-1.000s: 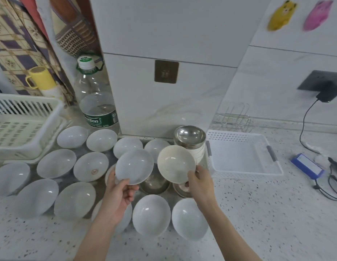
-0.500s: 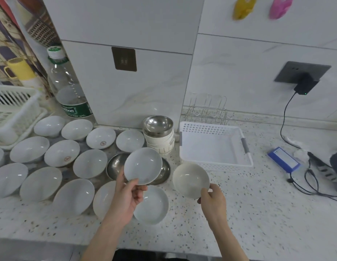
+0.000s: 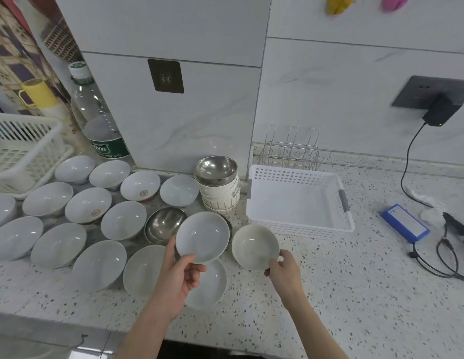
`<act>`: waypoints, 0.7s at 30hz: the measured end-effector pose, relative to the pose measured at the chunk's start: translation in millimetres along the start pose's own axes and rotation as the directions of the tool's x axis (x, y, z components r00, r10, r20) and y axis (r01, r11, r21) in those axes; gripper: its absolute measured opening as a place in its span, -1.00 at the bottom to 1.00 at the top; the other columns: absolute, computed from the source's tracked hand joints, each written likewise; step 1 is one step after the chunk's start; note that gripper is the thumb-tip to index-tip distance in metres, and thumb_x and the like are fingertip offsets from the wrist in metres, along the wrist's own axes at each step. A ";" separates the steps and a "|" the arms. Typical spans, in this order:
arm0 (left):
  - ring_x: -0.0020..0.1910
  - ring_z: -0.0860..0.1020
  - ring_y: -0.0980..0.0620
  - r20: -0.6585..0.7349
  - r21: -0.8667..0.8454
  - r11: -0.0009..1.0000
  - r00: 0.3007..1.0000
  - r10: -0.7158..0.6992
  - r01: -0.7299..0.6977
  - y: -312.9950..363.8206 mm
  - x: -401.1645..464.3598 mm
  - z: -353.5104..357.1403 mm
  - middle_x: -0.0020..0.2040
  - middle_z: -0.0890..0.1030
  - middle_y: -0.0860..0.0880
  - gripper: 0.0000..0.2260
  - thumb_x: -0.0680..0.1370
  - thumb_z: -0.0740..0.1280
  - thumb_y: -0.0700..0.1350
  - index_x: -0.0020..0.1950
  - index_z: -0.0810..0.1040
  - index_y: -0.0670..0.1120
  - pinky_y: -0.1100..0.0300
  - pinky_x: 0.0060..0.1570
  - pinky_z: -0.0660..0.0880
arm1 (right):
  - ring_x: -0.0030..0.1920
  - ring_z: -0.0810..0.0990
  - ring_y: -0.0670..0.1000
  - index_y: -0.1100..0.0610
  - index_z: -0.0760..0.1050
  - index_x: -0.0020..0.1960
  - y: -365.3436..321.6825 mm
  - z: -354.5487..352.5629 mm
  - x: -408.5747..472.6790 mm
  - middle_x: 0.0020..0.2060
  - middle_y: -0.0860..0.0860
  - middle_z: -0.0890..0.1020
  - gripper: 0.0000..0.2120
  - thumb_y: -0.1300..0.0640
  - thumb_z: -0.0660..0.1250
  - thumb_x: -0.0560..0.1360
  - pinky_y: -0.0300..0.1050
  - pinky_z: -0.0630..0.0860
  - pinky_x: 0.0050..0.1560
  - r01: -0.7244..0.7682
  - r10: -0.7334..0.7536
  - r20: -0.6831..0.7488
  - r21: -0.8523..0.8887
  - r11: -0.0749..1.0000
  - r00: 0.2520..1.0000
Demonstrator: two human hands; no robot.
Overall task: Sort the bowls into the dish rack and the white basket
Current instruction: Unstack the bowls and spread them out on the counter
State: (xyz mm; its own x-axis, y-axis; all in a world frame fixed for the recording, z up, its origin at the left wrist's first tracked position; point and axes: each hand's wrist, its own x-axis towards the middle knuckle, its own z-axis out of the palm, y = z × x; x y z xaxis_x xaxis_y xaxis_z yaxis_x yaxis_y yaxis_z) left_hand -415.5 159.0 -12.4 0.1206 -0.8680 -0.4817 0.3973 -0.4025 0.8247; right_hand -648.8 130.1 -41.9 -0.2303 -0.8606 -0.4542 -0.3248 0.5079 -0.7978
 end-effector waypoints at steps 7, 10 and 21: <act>-0.49 0.49 0.06 -0.008 0.018 1.000 1.000 -0.012 0.012 -6.4 1.6 -3.3 -0.33 0.63 -0.22 -0.56 0.62 0.23 -0.26 0.20 0.48 0.33 0.26 -0.51 0.46 | -0.20 0.63 -0.02 0.08 0.37 0.27 1.7 2.3 8.0 -0.19 0.11 0.65 -0.72 0.20 0.16 0.57 -0.20 0.44 -0.34 -0.028 0.028 0.017 0.016 0.999 0.999; -0.49 0.49 0.06 -0.007 0.023 1.000 1.000 -0.017 0.017 -7.8 4.6 -3.6 -0.32 0.63 -0.22 -0.56 0.62 0.23 -0.26 0.22 0.48 0.32 0.26 -0.51 0.46 | -0.23 0.63 -0.03 0.10 0.38 0.28 2.3 1.7 10.3 -0.19 0.12 0.65 -0.71 0.22 0.16 0.56 -0.19 0.43 -0.34 -0.042 0.041 0.019 0.032 0.999 0.999; -0.51 0.48 0.06 -0.016 0.045 0.998 0.999 -0.036 0.037 -12.4 7.7 -2.9 -0.33 0.63 -0.23 -0.56 0.62 0.23 -0.26 0.23 0.45 0.32 0.25 -0.53 0.45 | -0.21 0.64 -0.06 0.04 0.36 0.26 1.5 7.1 10.3 -0.14 0.10 0.66 -0.73 0.19 0.18 0.57 -0.21 0.46 -0.33 -0.070 0.070 0.009 0.115 0.991 0.998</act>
State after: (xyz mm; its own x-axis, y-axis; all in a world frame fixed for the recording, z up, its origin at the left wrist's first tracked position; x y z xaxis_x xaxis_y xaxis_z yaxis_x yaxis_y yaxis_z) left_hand -416.8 158.1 -27.1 0.1210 -0.8479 -0.5162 0.3605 -0.4470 0.8187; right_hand -645.1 121.8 -50.5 -0.2446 -0.8233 -0.5122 -0.2003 0.5597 -0.8041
